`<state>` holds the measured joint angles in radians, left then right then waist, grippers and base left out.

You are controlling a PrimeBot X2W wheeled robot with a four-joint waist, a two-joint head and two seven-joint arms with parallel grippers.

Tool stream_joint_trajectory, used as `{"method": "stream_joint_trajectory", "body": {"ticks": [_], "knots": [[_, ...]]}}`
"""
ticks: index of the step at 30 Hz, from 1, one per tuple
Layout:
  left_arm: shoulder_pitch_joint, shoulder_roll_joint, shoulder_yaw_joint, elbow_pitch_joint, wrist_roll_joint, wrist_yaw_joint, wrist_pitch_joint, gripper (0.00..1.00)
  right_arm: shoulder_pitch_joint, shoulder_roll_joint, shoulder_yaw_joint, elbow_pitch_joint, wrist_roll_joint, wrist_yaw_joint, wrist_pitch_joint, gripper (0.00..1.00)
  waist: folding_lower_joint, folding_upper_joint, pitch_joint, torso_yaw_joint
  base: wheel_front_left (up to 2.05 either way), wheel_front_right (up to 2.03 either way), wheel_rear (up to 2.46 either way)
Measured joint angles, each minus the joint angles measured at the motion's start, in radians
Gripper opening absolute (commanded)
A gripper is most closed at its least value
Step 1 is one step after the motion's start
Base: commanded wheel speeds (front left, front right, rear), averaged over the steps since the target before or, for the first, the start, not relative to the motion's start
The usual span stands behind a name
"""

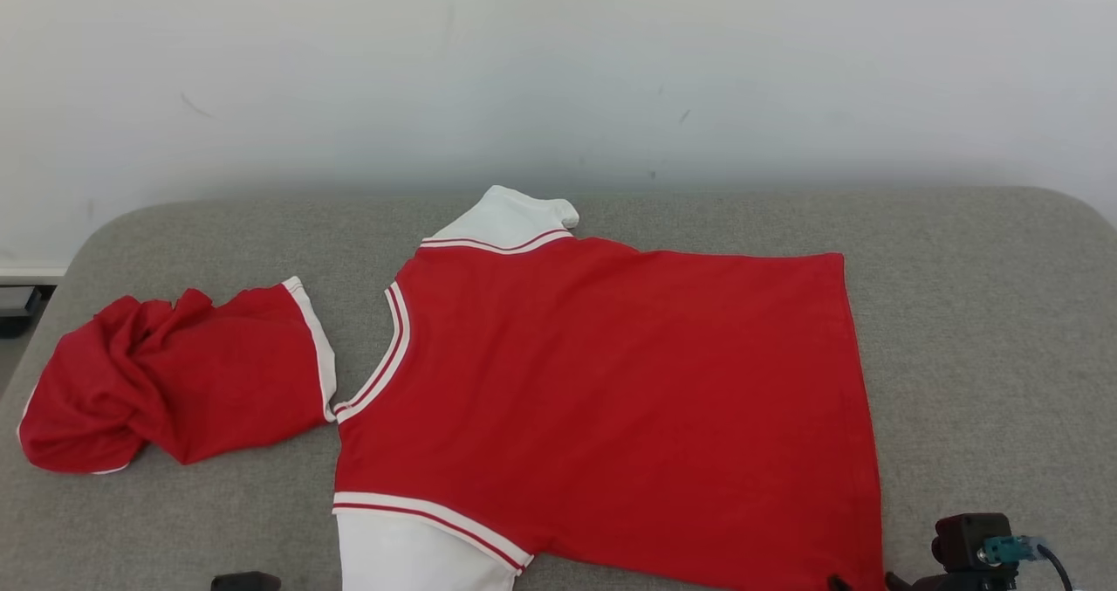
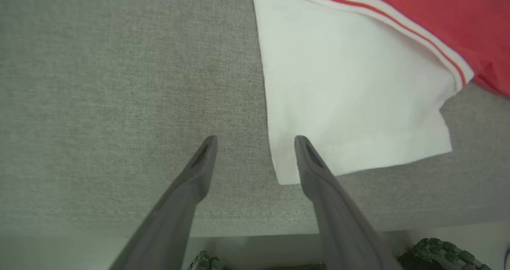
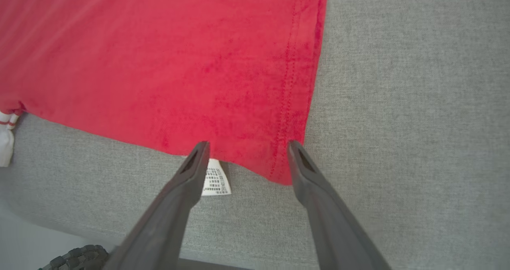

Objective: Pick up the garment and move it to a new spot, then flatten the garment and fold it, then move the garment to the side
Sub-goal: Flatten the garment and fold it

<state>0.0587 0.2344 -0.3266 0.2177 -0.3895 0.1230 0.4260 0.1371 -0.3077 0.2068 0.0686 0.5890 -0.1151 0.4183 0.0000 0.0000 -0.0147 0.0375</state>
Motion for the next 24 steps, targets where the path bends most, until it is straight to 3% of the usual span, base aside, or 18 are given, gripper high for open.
{"method": "stream_joint_trajectory", "body": {"ticks": [18,23,24], "knots": [[-0.042,-0.035,-0.006,0.030,-0.001,0.000,0.119,1.00,-0.029,0.038,-0.047,0.035,-0.060,-0.009,0.094,1.00,0.0000,0.0000,0.033,0.003,0.00,0.00,0.00],[-0.063,-0.036,-0.003,0.032,-0.001,0.000,0.130,1.00,-0.029,0.081,-0.090,0.063,-0.084,-0.009,0.109,1.00,0.0000,0.0000,0.039,0.001,0.00,0.00,0.00],[-0.065,-0.036,-0.002,0.032,-0.001,0.000,0.133,0.63,-0.029,0.089,-0.096,0.065,-0.091,-0.009,0.110,1.00,0.0000,0.0000,0.040,0.000,0.00,0.00,0.00]]}}
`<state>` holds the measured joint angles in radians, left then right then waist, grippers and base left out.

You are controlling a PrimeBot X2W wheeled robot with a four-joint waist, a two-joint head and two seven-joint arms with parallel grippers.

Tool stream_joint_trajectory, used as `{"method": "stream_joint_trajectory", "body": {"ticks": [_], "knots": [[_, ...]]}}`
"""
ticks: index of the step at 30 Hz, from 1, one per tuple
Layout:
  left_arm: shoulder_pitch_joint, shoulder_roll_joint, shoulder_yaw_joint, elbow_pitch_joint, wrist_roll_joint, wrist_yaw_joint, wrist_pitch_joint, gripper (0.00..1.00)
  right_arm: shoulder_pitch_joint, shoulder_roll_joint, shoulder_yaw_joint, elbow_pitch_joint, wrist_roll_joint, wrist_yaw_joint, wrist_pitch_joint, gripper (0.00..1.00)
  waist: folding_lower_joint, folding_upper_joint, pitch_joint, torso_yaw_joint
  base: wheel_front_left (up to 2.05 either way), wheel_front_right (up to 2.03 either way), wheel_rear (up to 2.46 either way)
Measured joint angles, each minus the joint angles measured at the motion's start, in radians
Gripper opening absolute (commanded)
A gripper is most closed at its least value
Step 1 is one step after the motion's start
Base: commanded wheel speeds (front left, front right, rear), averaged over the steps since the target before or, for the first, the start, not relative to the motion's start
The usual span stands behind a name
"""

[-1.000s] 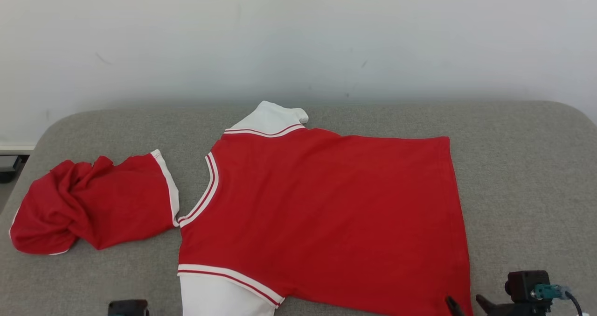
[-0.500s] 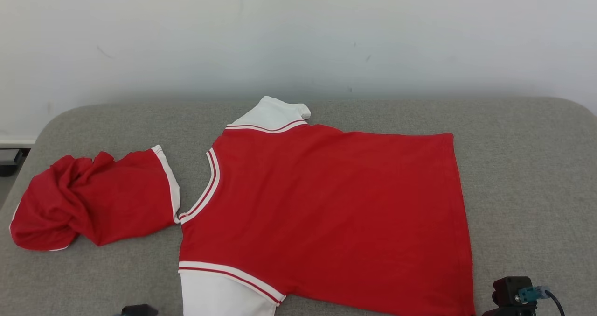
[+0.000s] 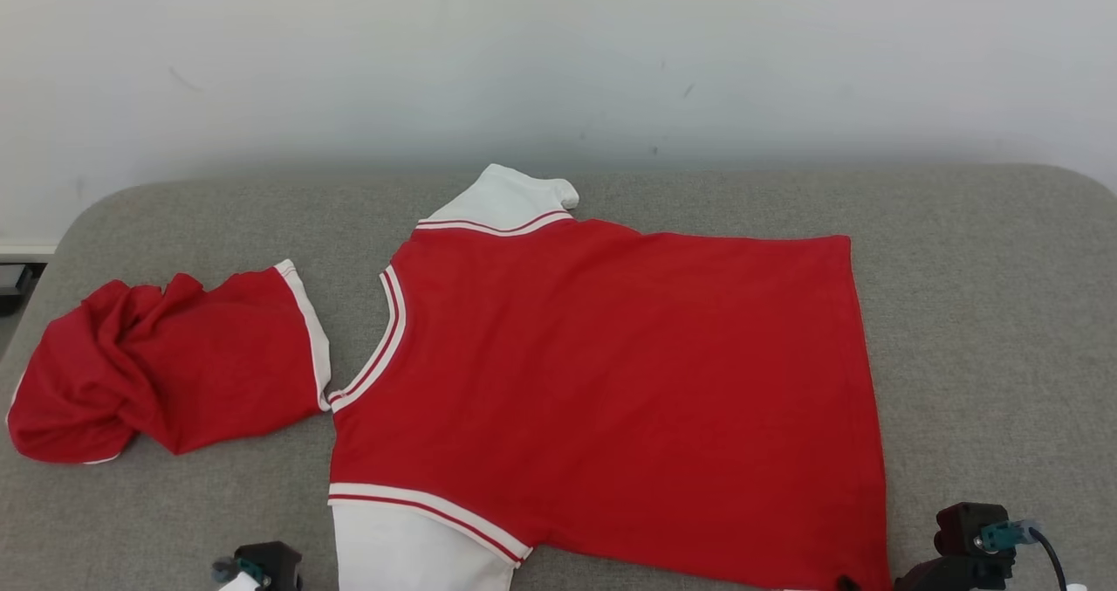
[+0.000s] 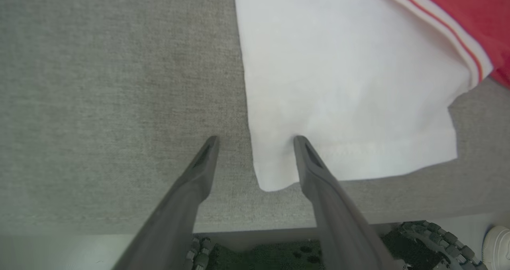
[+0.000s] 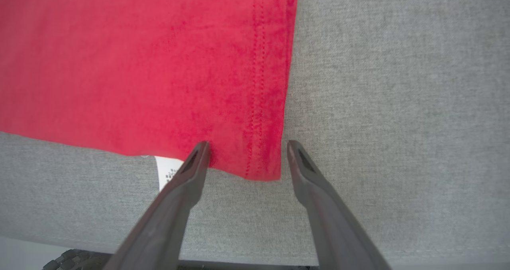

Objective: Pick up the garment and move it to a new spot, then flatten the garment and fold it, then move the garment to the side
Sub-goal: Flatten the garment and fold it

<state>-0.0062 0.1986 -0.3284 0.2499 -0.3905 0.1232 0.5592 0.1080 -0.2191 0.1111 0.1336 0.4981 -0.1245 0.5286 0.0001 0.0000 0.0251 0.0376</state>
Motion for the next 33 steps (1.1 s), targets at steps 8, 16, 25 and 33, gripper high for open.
{"method": "stream_joint_trajectory", "body": {"ticks": [8,16,25,33], "knots": [[-0.002,-0.002,-0.001,0.000,0.000,0.000,0.013,0.00,0.000,0.030,-0.040,0.018,-0.036,0.000,0.018,1.00,0.0000,0.0000,0.003,-0.003,0.00,0.00,0.00],[-0.003,-0.008,-0.002,-0.001,0.000,0.000,0.022,1.00,0.000,0.054,-0.055,0.021,-0.061,0.000,0.036,1.00,0.0000,0.0000,0.013,-0.001,0.00,0.00,0.00],[-0.007,-0.013,0.004,0.002,-0.007,0.000,0.027,0.61,-0.017,0.071,-0.058,0.020,-0.078,0.000,0.057,1.00,-0.0001,0.0000,0.026,0.005,0.00,0.00,0.00],[-0.009,-0.013,0.005,0.009,-0.014,-0.001,0.030,0.00,-0.018,0.079,-0.066,0.018,-0.088,0.000,0.070,0.22,0.0000,0.0000,0.032,0.005,0.00,0.00,0.00]]}}
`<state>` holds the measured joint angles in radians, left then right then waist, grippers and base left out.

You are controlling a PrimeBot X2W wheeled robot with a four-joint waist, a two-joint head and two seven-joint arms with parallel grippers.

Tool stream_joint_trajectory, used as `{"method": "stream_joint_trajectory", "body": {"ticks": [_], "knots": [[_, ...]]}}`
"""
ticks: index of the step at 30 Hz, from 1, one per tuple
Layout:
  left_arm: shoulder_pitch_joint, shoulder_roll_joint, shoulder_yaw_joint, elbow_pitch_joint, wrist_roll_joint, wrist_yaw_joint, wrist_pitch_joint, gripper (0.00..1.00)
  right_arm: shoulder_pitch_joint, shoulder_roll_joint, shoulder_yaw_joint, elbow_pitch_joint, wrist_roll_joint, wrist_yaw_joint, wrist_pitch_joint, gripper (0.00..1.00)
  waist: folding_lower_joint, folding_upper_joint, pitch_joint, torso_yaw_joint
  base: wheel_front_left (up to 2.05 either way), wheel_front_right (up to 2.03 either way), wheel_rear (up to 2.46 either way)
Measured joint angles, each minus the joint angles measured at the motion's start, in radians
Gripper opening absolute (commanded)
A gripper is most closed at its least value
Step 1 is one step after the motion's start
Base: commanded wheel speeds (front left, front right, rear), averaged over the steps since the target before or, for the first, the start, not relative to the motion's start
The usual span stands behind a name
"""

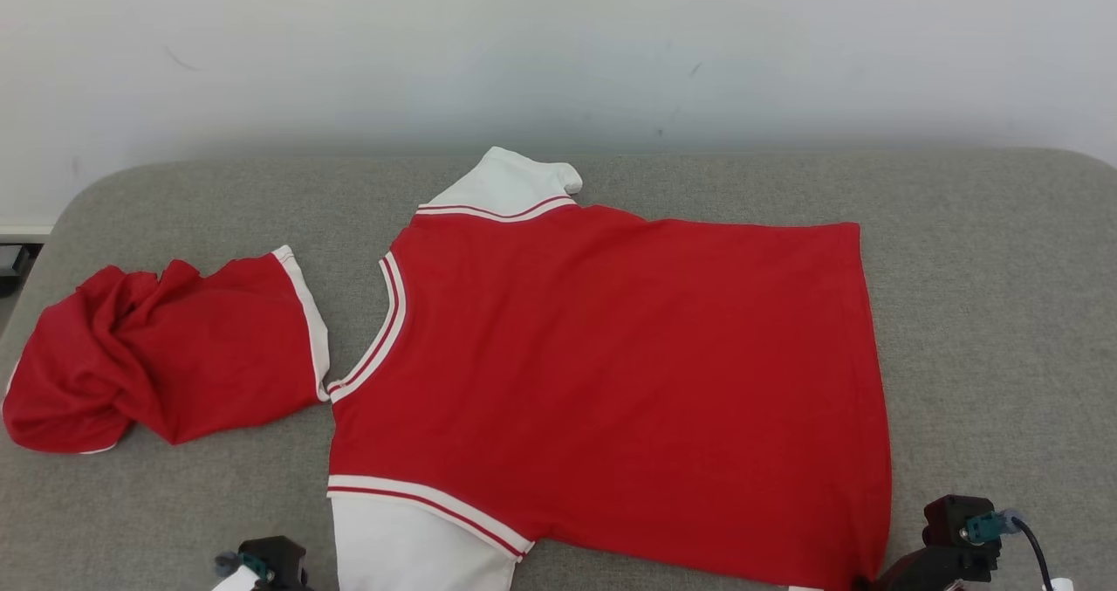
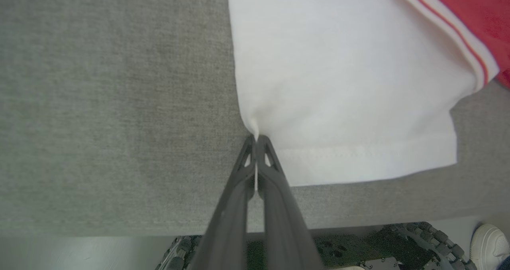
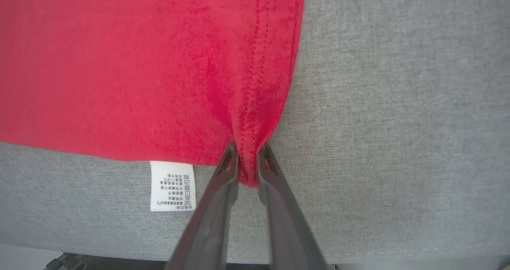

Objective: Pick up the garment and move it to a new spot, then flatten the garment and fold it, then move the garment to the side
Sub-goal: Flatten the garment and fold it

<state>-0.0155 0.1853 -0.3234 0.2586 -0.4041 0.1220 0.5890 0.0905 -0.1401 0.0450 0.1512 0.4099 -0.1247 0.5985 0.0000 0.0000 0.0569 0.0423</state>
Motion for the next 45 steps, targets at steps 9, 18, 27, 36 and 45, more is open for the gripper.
{"method": "stream_joint_trajectory", "body": {"ticks": [9,18,27,36,45], "knots": [[-0.011,-0.002,0.005,-0.004,-0.010,-0.009,-0.002,0.00,0.001,0.008,-0.016,-0.026,-0.007,0.000,0.009,0.00,0.0000,0.0000,0.001,-0.004,0.00,0.00,0.00],[-0.010,-0.008,0.014,-0.021,-0.030,-0.018,-0.019,0.00,0.009,0.009,-0.039,-0.034,-0.007,0.000,0.017,0.00,0.0000,0.0001,-0.009,-0.003,0.00,0.00,0.00],[-0.006,-0.031,0.076,-0.141,-0.089,-0.018,-0.088,0.00,0.028,0.033,-0.085,-0.130,0.066,0.002,0.006,0.00,0.0000,-0.0001,-0.026,0.001,0.00,0.00,0.00],[-0.093,-0.037,0.096,-0.196,-0.116,-0.043,-0.110,0.00,-0.015,0.034,-0.105,-0.165,0.083,0.002,-0.001,0.00,0.0000,0.0000,-0.024,-0.004,0.00,0.00,0.00],[-0.268,-0.050,0.112,-0.137,-0.113,-0.042,-0.109,0.00,-0.140,0.044,-0.101,-0.149,0.102,0.002,0.002,0.00,0.0001,0.0001,0.023,-0.025,0.00,0.00,0.00]]}}
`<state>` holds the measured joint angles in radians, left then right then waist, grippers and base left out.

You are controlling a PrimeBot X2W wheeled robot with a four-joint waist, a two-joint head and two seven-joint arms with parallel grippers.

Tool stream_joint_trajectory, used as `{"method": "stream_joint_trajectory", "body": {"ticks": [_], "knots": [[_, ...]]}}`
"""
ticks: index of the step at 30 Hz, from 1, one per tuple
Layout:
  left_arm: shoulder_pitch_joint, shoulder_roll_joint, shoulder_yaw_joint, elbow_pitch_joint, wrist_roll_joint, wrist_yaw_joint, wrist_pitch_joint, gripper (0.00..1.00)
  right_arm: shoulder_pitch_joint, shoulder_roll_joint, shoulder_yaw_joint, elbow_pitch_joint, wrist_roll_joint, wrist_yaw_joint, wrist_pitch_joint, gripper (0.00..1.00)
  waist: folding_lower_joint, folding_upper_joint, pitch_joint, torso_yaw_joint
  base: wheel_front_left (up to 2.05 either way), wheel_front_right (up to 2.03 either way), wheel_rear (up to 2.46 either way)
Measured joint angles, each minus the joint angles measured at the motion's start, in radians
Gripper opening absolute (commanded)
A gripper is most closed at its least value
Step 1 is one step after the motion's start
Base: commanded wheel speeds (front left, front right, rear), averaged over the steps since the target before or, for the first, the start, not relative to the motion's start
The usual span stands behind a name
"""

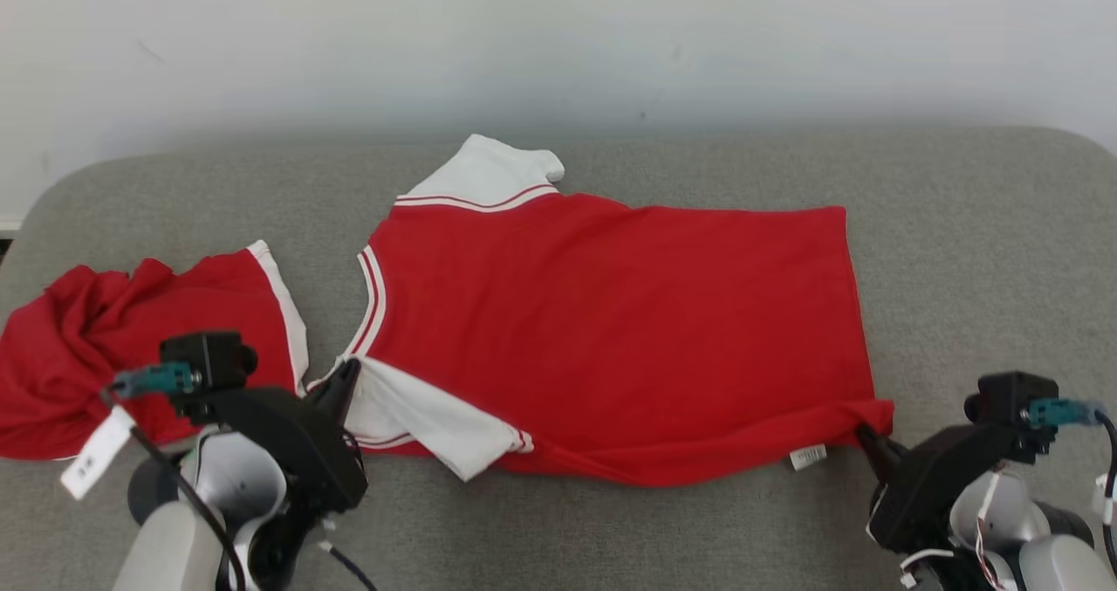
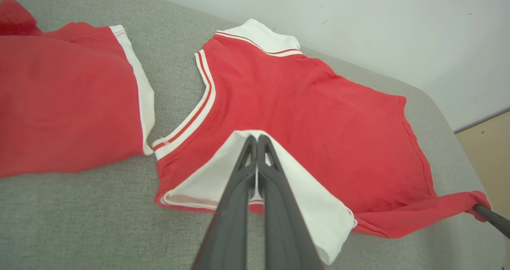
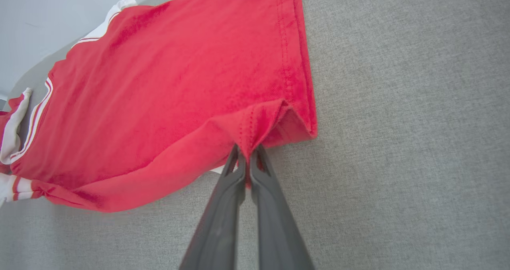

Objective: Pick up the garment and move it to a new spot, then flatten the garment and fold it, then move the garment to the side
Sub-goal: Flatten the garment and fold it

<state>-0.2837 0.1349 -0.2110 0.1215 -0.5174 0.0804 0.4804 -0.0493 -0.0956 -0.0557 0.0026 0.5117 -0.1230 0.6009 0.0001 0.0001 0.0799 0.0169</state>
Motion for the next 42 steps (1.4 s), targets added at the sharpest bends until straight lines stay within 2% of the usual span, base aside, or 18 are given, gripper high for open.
{"method": "stream_joint_trajectory", "body": {"ticks": [14,26,27,28,29,30,31,32,35,42], "knots": [[-0.207,-0.011,0.000,0.135,0.016,-0.001,0.001,0.00,-0.143,0.000,-0.005,0.103,-0.002,0.000,-0.004,0.00,0.0000,0.0000,0.083,-0.038,0.00,0.00,0.00],[-0.305,-0.040,-0.005,0.228,0.027,-0.003,-0.060,0.00,-0.237,0.006,-0.004,0.205,-0.020,-0.001,-0.030,0.00,0.0001,0.0001,0.130,-0.046,0.00,0.00,0.00],[-0.308,-0.041,-0.006,0.238,0.029,-0.006,-0.068,0.00,-0.247,0.009,-0.005,0.215,-0.020,-0.001,-0.038,0.15,0.0000,0.0000,0.133,-0.045,0.00,0.00,0.00],[-0.314,-0.042,-0.006,0.250,0.033,-0.010,-0.074,0.00,-0.256,0.012,-0.006,0.220,-0.020,-0.001,-0.047,1.00,0.0000,0.0000,0.135,-0.045,0.00,0.00,0.00],[-0.318,-0.042,-0.007,0.256,0.037,-0.010,-0.079,0.00,-0.266,0.015,-0.006,0.224,-0.019,-0.001,-0.053,1.00,0.0000,0.0001,0.136,-0.045,0.00,0.00,0.00],[-0.320,-0.042,-0.008,0.259,0.044,-0.011,-0.089,0.35,-0.274,0.017,-0.006,0.225,-0.018,-0.001,-0.061,1.00,0.0000,0.0000,0.137,-0.045,0.00,0.00,0.00],[-0.320,-0.042,-0.008,0.259,0.044,-0.011,-0.089,0.87,-0.274,0.017,-0.006,0.225,-0.018,-0.001,-0.061,1.00,0.0000,0.0000,0.137,-0.045,0.00,0.00,0.00],[-0.324,-0.041,-0.013,0.268,0.049,-0.021,-0.108,1.00,-0.288,0.020,-0.008,0.231,-0.014,-0.001,-0.077,1.00,-0.0001,0.0000,0.140,-0.044,0.00,0.00,0.00],[-0.337,-0.042,-0.023,0.279,0.056,-0.030,-0.129,1.00,-0.295,0.021,-0.010,0.239,-0.013,-0.001,-0.094,1.00,0.0000,0.0000,0.142,-0.044,0.00,0.00,0.00],[-0.386,-0.037,-0.042,0.309,0.079,-0.090,-0.229,1.00,-0.308,0.022,-0.016,0.293,-0.012,-0.001,-0.137,1.00,0.0000,0.0001,0.134,-0.042,0.00,0.00,0.00]]}}
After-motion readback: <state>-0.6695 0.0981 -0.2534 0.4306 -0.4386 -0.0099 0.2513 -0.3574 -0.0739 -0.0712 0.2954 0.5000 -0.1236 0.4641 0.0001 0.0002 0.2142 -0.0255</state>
